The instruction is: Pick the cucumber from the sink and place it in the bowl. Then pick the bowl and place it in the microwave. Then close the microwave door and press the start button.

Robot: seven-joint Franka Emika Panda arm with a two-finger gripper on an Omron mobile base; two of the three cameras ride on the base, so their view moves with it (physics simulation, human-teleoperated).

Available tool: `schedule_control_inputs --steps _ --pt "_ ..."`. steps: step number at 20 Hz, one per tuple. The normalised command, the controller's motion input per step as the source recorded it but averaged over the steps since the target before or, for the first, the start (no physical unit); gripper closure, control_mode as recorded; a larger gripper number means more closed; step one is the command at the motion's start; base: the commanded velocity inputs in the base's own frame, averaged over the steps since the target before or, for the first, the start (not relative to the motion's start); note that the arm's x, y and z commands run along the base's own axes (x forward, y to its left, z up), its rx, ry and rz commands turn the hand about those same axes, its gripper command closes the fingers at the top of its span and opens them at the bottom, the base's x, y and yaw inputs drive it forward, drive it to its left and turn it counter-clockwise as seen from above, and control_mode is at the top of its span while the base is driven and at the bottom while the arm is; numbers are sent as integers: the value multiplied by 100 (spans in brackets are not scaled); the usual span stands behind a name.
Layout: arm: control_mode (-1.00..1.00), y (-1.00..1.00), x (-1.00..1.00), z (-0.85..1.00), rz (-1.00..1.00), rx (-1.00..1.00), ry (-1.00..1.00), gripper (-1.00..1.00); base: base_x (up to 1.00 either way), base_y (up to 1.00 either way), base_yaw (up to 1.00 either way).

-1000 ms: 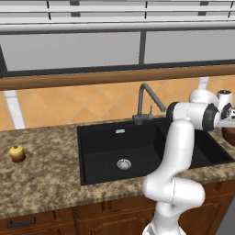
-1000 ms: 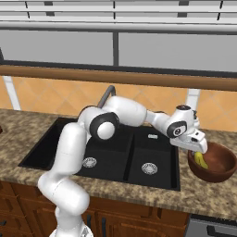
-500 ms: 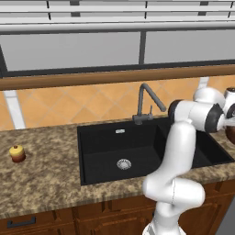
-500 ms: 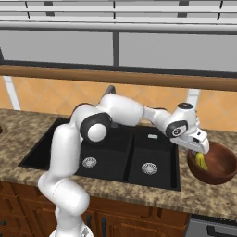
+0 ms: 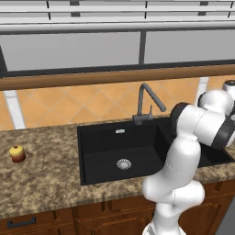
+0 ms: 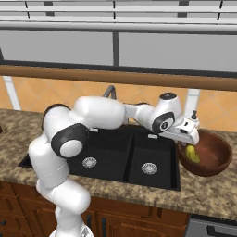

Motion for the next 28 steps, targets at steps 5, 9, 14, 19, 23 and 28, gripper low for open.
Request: schedule_control_inputs --steps 5,9,14,19,23,28 --pt "-100 73 -20 61 12 -5 2 100 0 0 0" --pt "-100 63 -20 74 13 0 9 100 0 0 0" --pt "-100 61 -33 72 13 0 8 100 0 0 0" --pt "-100 62 -45 70 13 0 7 100 0 0 0" --pt "-100 61 -56 60 13 0 7 100 0 0 0" --pt "-100 53 -44 31 14 0 2 100 0 0 0"
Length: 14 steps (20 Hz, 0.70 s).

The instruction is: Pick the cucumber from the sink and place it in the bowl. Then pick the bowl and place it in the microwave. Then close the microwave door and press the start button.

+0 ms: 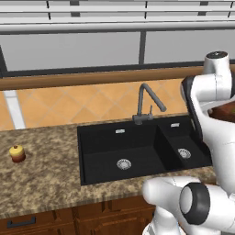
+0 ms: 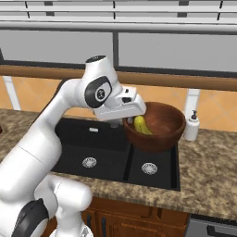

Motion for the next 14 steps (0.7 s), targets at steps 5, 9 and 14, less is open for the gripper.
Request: schedule_control_inputs --steps 5,9,14 --pt "-100 32 -3 -2 13 0 1 100 0 0 0" --pt "-100 6 0 -1 2 0 1 100 0 0 0" --pt "-100 0 -19 0 -7 0 -6 100 0 0 0"
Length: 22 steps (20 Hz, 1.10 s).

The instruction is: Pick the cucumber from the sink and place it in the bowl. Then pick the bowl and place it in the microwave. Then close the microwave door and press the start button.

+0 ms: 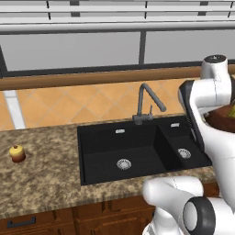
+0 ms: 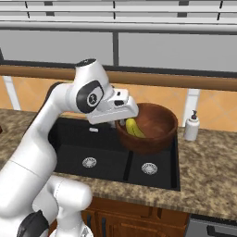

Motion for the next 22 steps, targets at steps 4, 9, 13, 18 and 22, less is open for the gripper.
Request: schedule_control_inputs --steps 4,9,13,18,22 --pt "100 0 0 0 0 0 0 100 -53 0 -42" --pt "100 0 0 0 0 0 0 100 -55 -1 -60" --pt "100 0 0 0 0 0 0 100 -36 0 -62" --pt "100 0 0 0 0 0 0 100 -14 -20 -59" --pt "100 0 0 0 0 0 0 100 -1 -20 -61"
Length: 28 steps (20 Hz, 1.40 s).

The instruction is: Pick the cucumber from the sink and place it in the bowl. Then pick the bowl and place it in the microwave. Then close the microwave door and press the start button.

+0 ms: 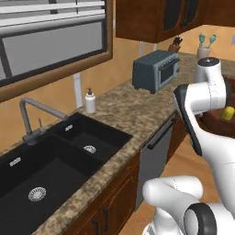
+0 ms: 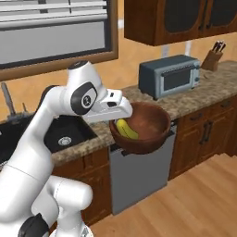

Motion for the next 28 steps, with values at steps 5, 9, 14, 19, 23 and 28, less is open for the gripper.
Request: schedule_control_inputs --steps 5,9,14,19,23,28 --pt "100 0 0 0 0 0 0 100 0 -17 -62" --pt "100 0 0 0 0 0 0 100 0 -17 -61" --pt "100 0 0 0 0 0 0 100 19 -33 -54" --pt "100 0 0 0 0 0 0 100 67 -85 -21" --pt "100 0 0 0 0 0 0 100 96 -99 0" --pt "100 0 0 0 0 0 0 100 97 -100 0"
